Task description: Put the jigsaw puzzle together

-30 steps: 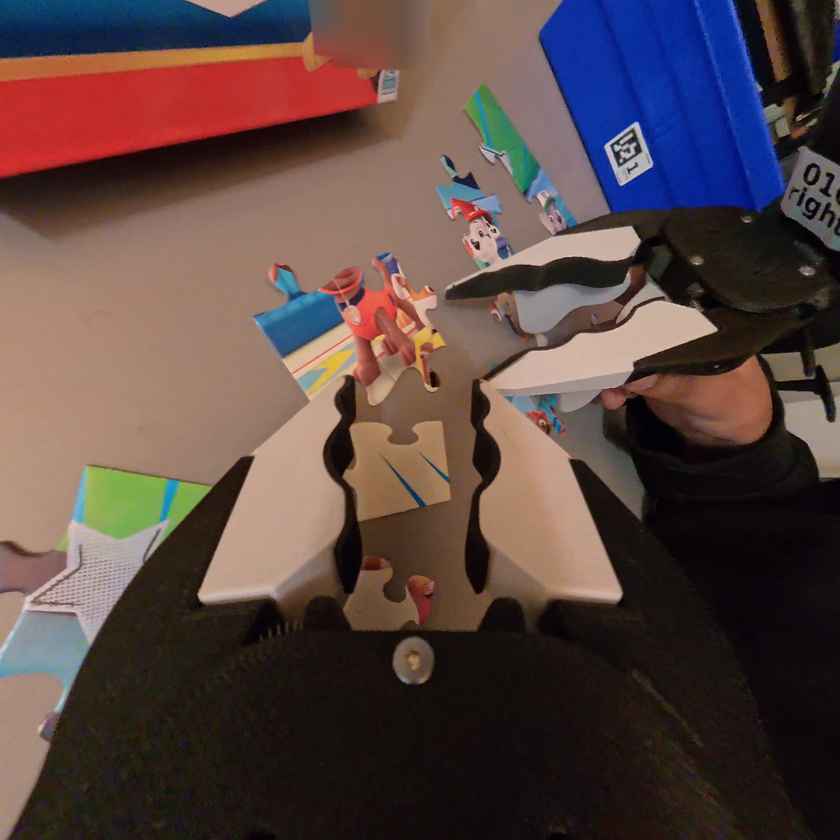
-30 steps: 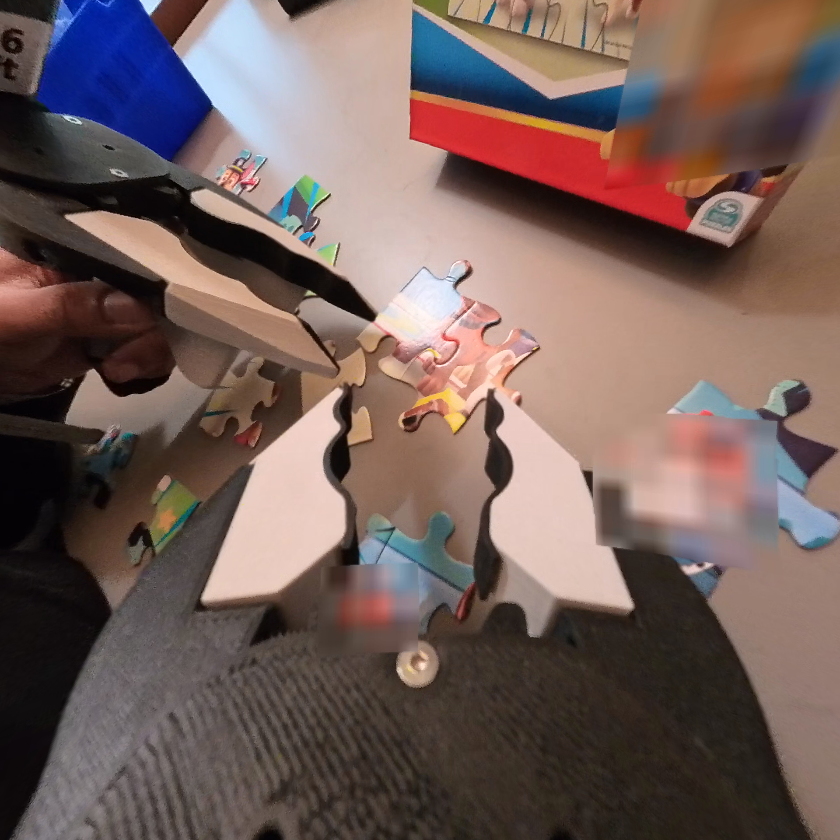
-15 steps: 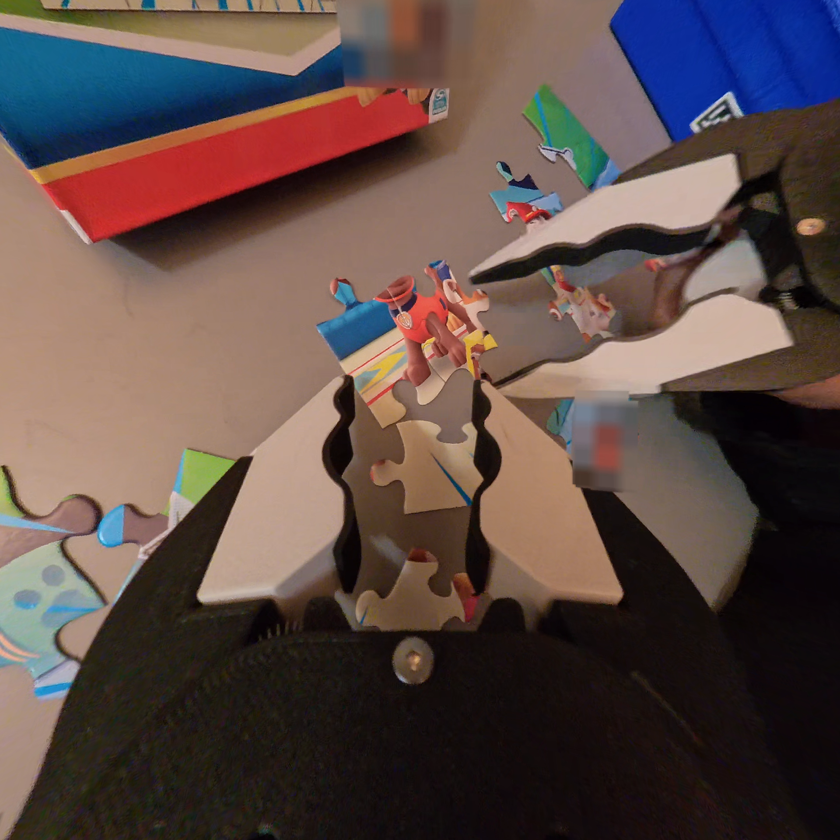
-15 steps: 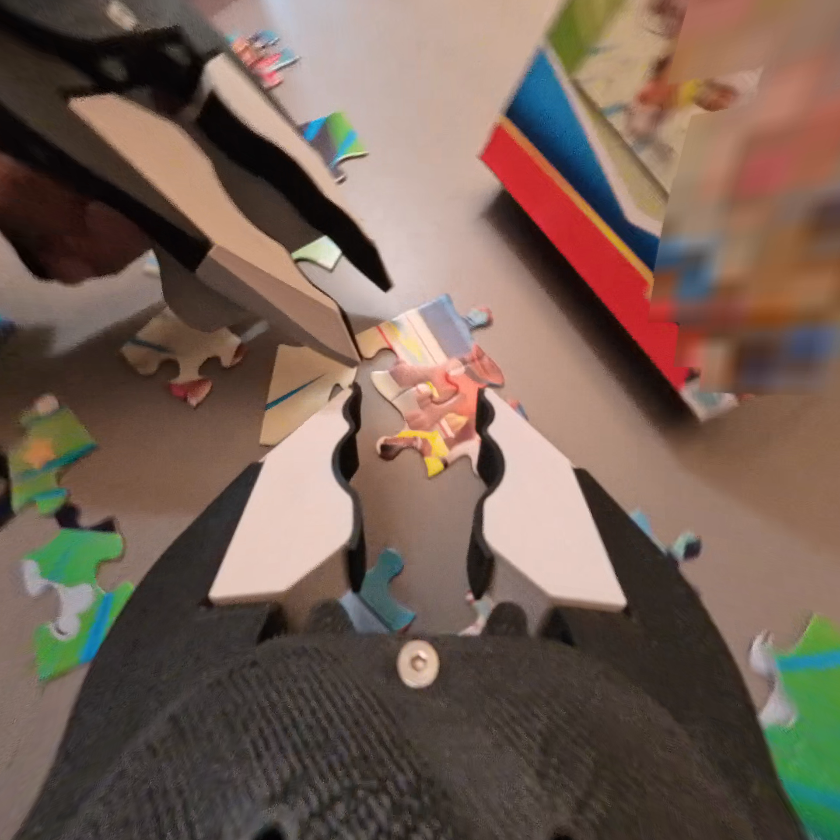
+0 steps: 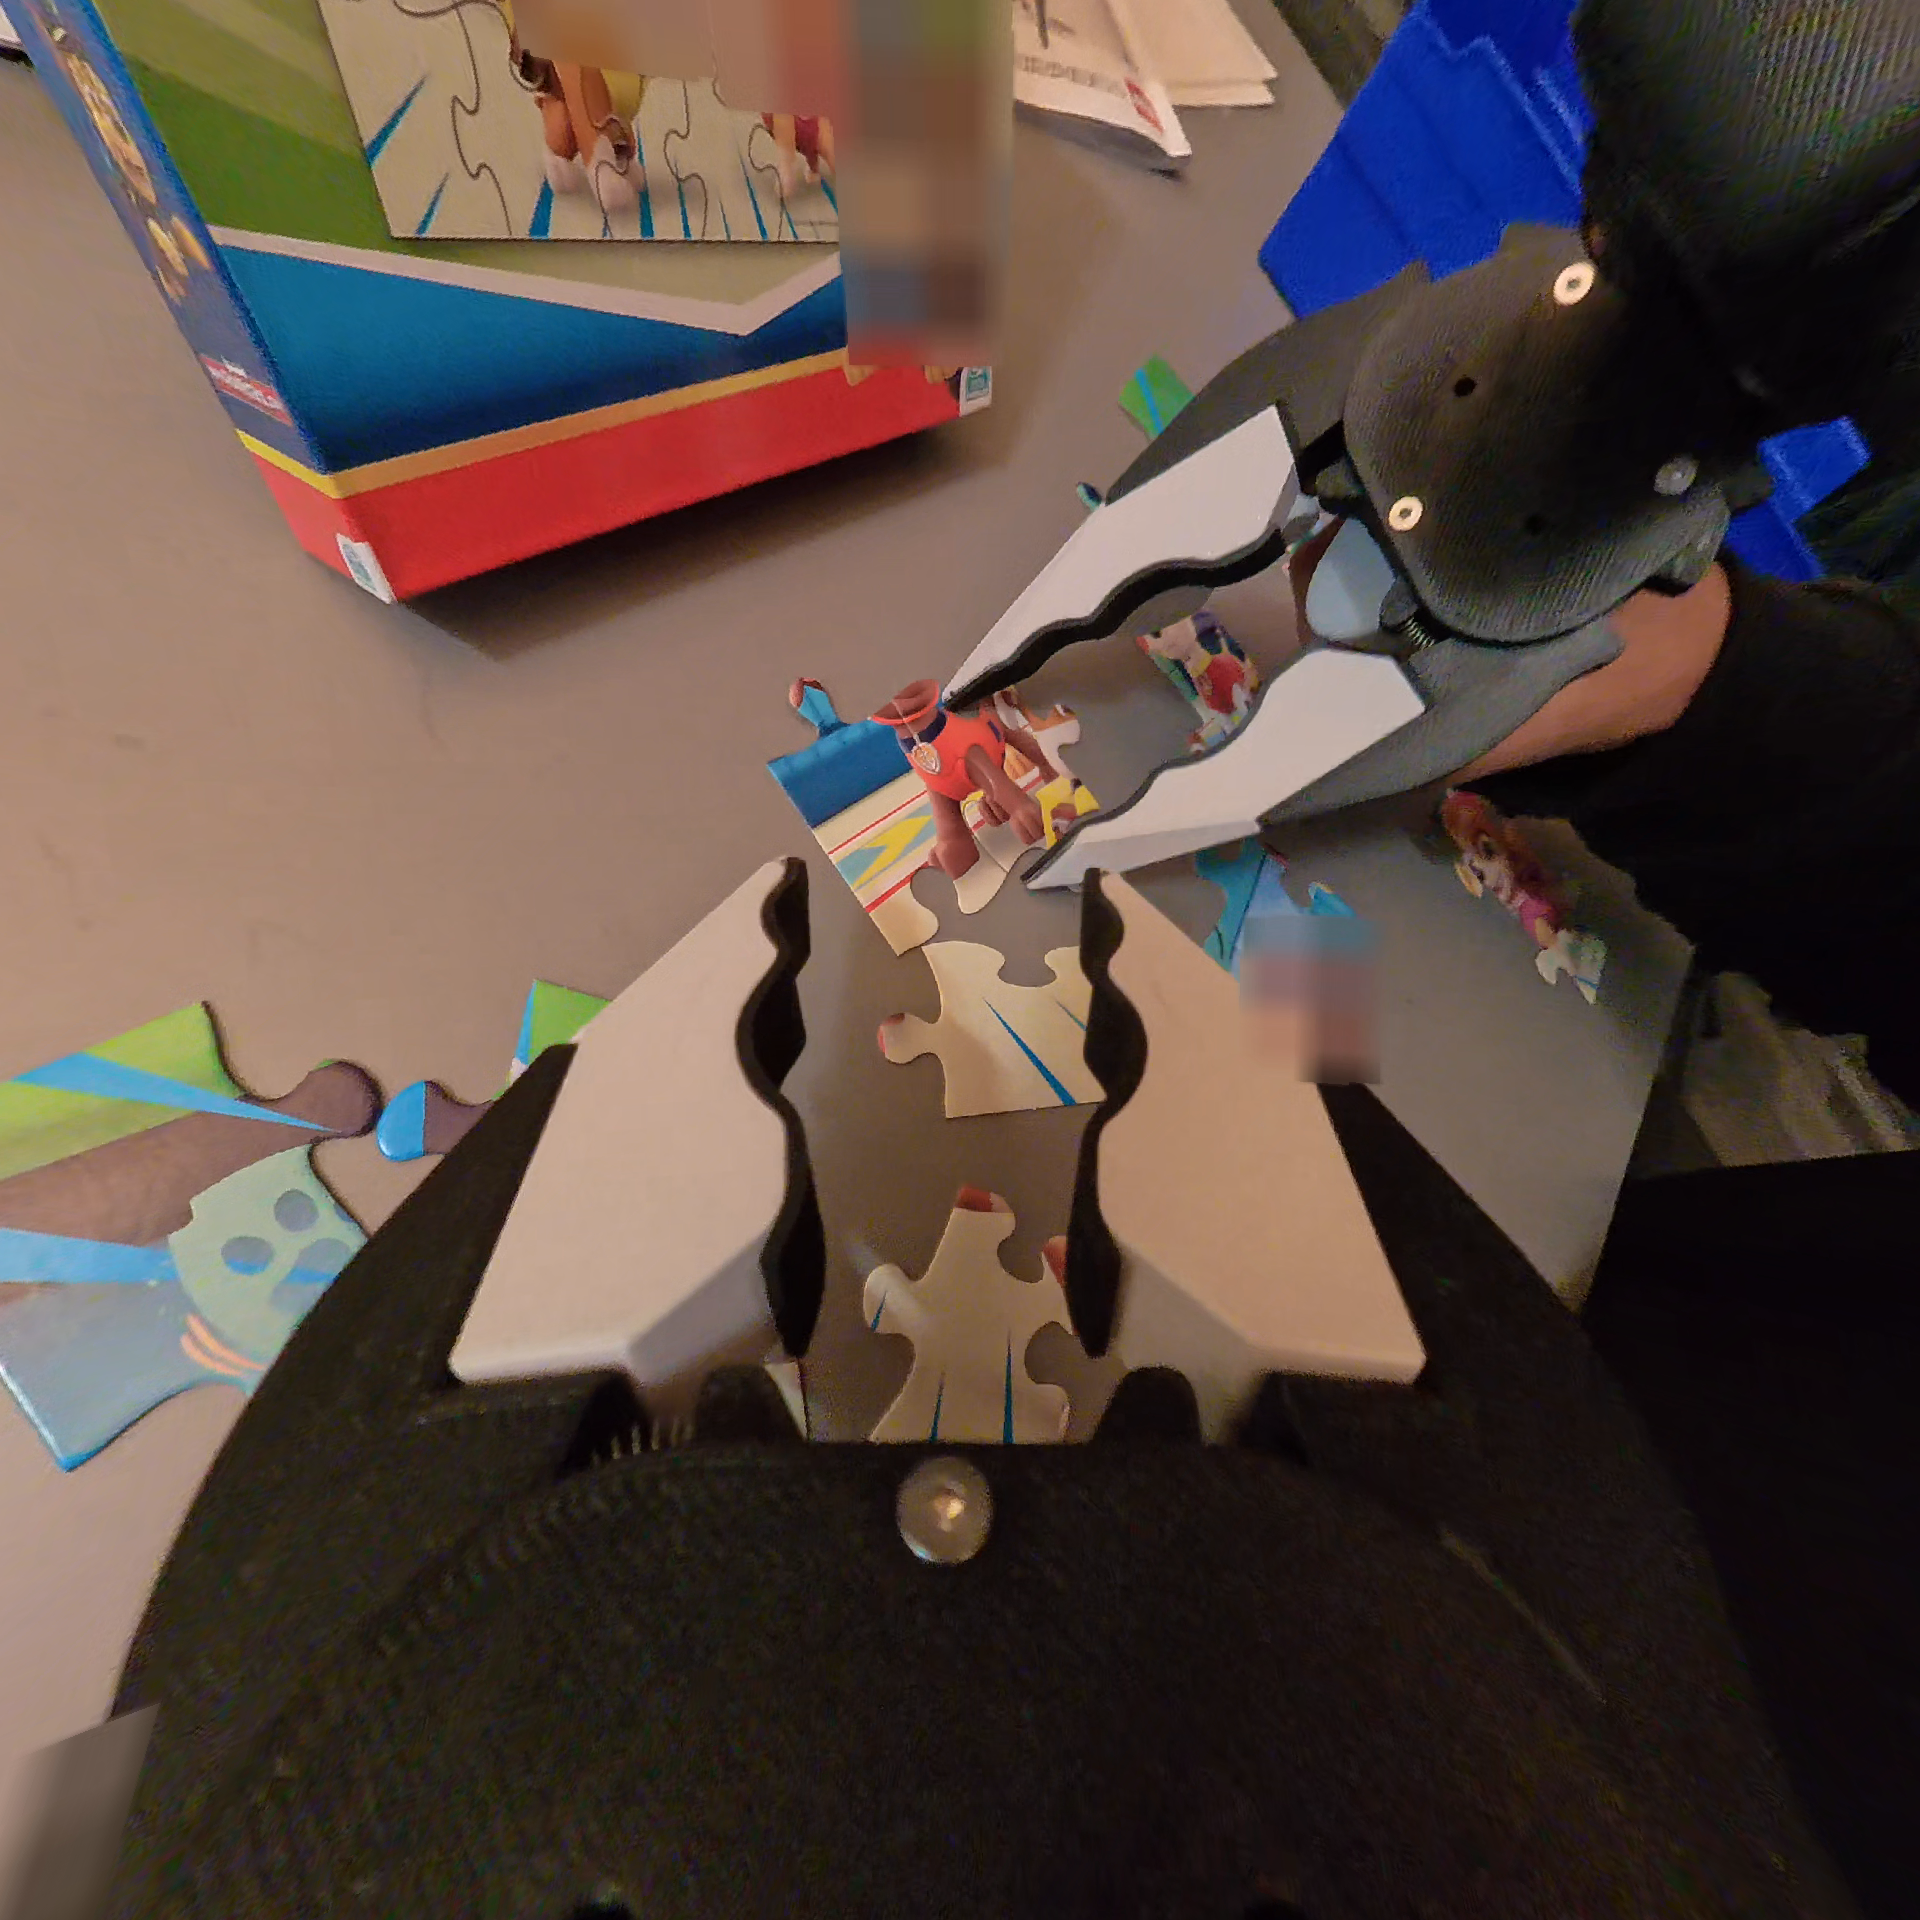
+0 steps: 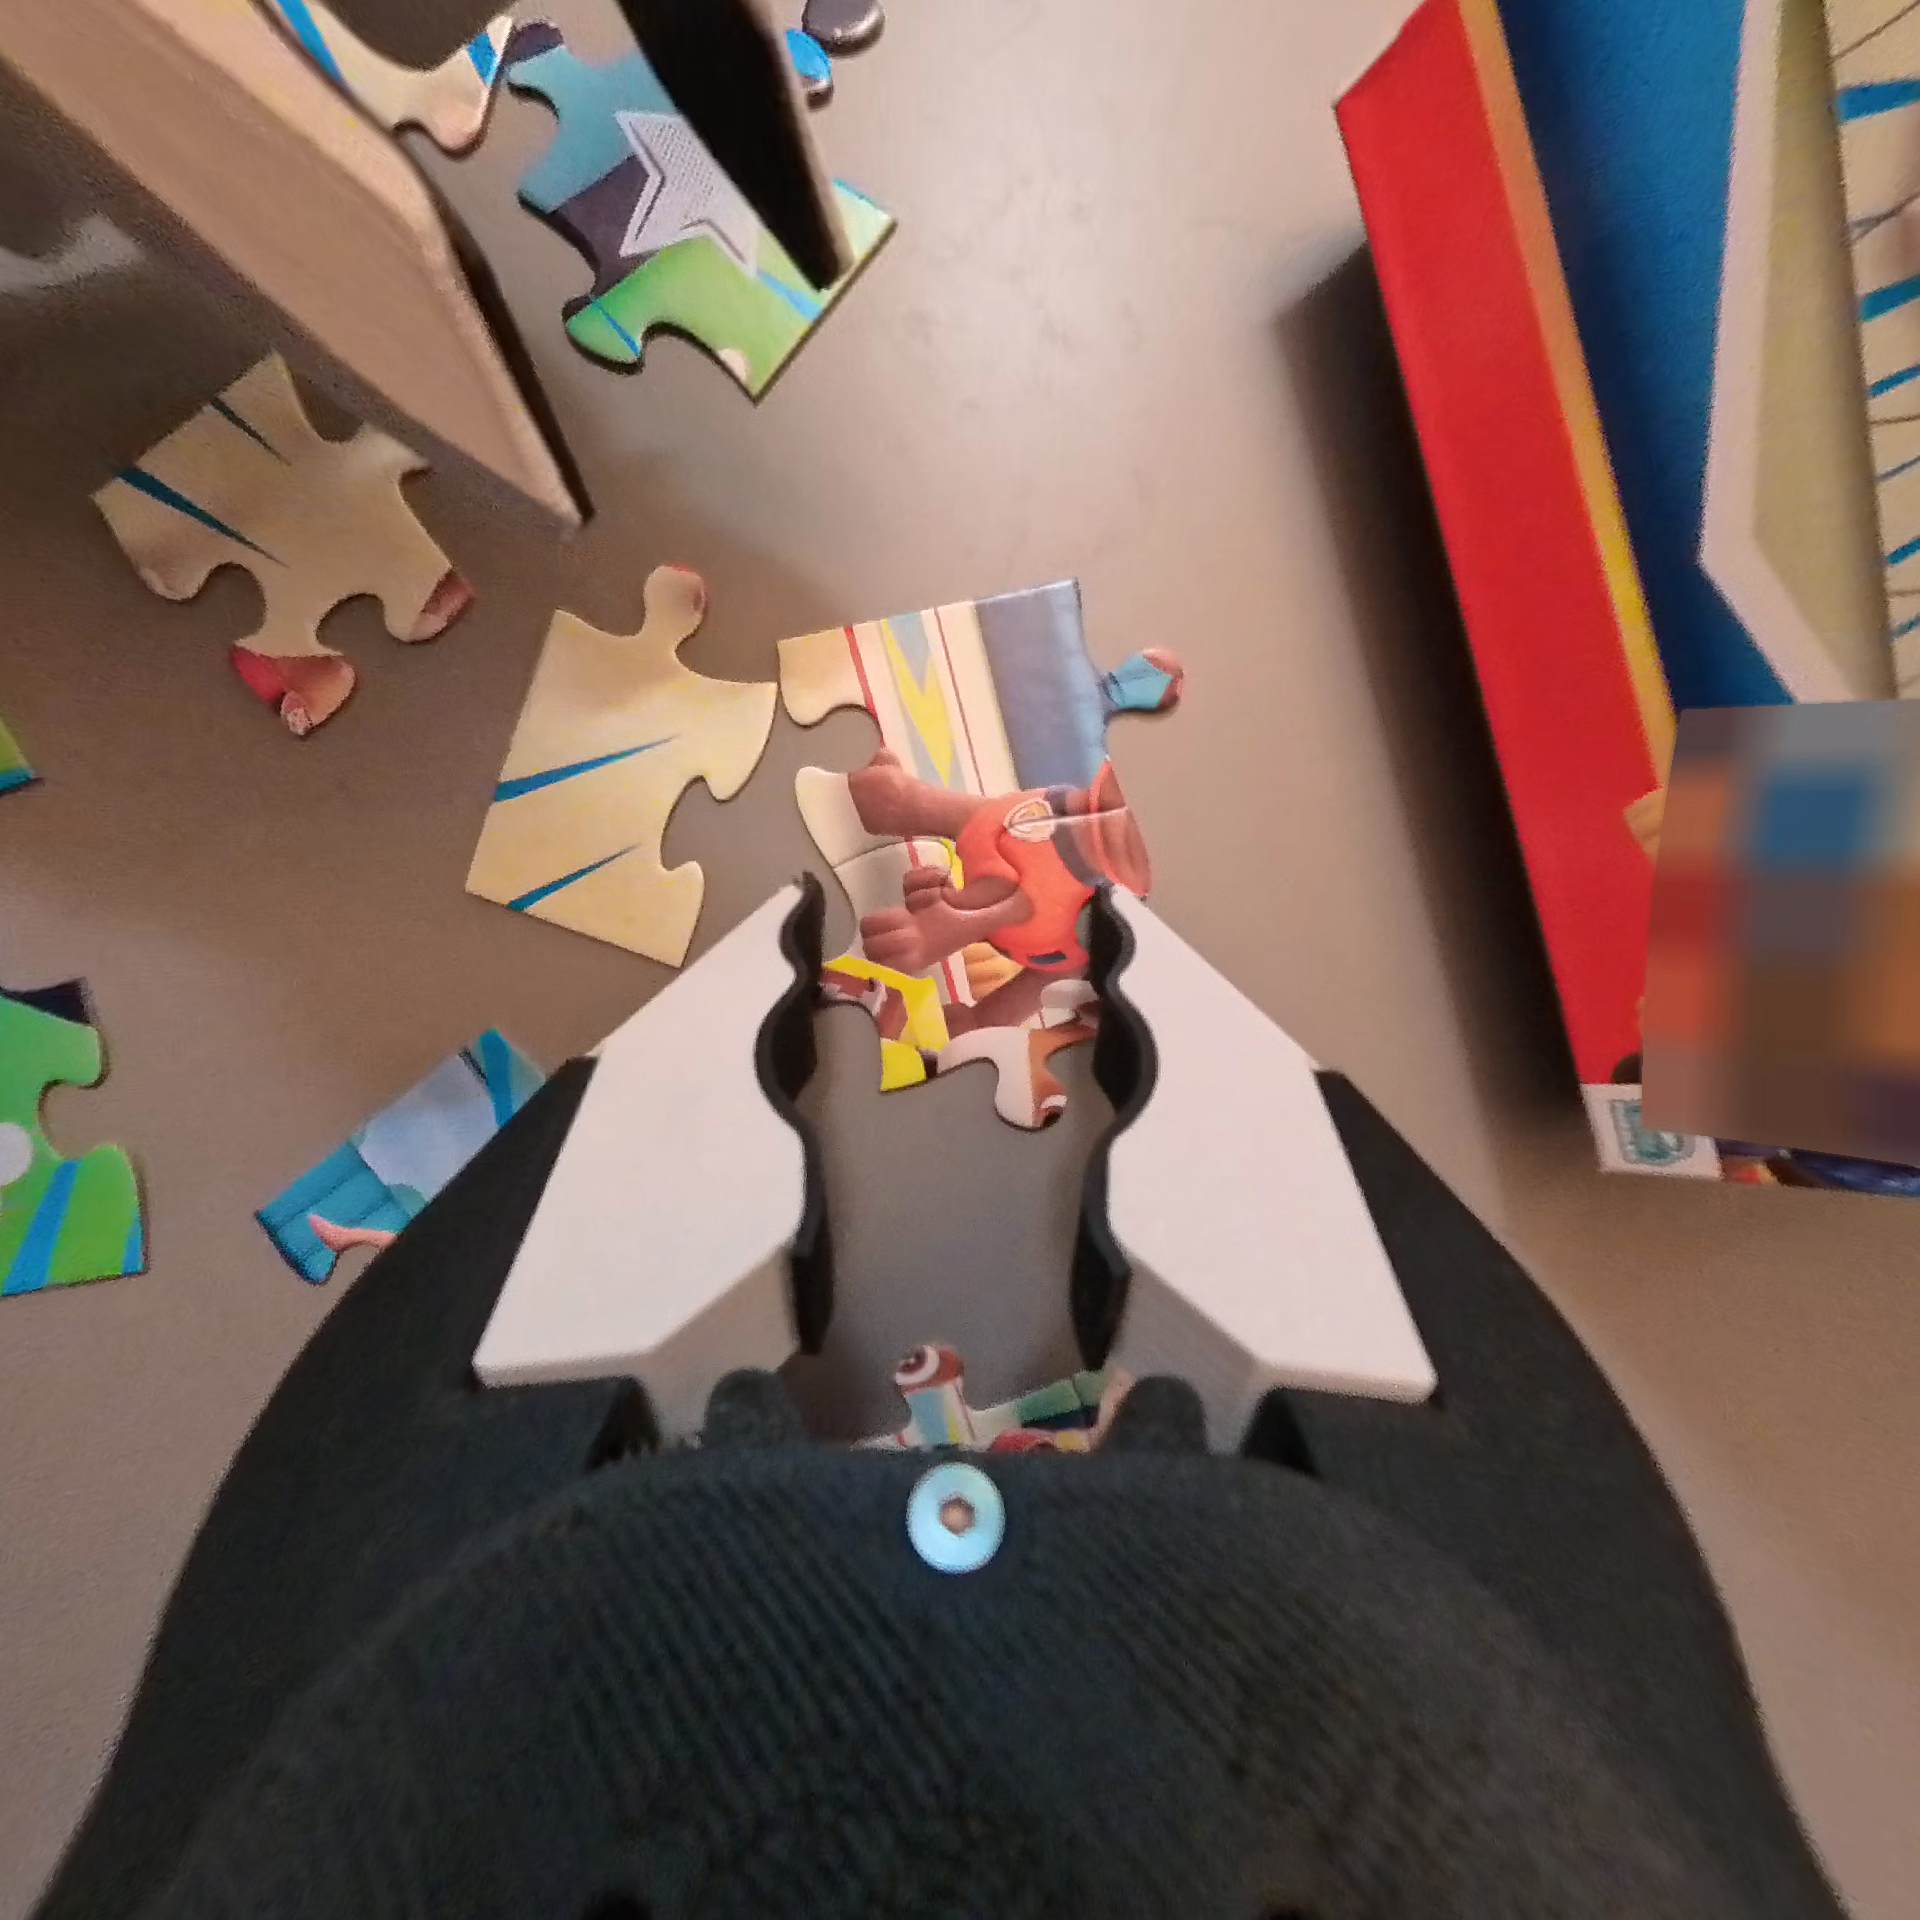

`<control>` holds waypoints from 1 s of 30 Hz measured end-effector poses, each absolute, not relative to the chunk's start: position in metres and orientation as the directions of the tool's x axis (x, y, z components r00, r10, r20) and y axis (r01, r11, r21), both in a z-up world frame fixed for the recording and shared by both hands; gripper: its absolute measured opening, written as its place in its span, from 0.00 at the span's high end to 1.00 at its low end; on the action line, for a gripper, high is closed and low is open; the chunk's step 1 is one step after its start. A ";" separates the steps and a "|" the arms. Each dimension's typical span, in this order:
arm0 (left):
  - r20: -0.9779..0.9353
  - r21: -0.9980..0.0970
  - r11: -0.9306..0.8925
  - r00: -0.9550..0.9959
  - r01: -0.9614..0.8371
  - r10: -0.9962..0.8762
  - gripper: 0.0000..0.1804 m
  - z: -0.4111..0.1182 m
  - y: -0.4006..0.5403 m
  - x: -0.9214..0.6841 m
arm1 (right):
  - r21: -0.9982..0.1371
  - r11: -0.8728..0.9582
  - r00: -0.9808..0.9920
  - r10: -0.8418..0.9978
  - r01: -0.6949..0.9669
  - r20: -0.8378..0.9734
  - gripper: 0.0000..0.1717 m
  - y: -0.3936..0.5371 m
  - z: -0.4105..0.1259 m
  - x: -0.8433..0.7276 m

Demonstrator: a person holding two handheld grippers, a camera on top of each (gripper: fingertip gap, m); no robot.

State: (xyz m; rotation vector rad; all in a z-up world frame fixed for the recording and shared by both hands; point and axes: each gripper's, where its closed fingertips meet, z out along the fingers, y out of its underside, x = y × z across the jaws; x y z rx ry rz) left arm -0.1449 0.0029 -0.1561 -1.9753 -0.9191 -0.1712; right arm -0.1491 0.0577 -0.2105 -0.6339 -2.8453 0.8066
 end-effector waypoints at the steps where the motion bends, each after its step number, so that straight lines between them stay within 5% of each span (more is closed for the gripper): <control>1: 0.464 -0.688 -0.290 0.711 0.665 0.528 0.71 -0.155 0.003 -0.145 | -0.526 0.770 -0.904 0.427 0.361 0.003 0.72 0.057 -0.210 -0.148; 30: 0.503 -0.698 -0.255 0.711 0.669 0.491 0.72 -0.151 0.004 -0.147 | -0.564 0.720 -0.889 0.453 0.405 -0.060 0.77 0.079 -0.181 -0.121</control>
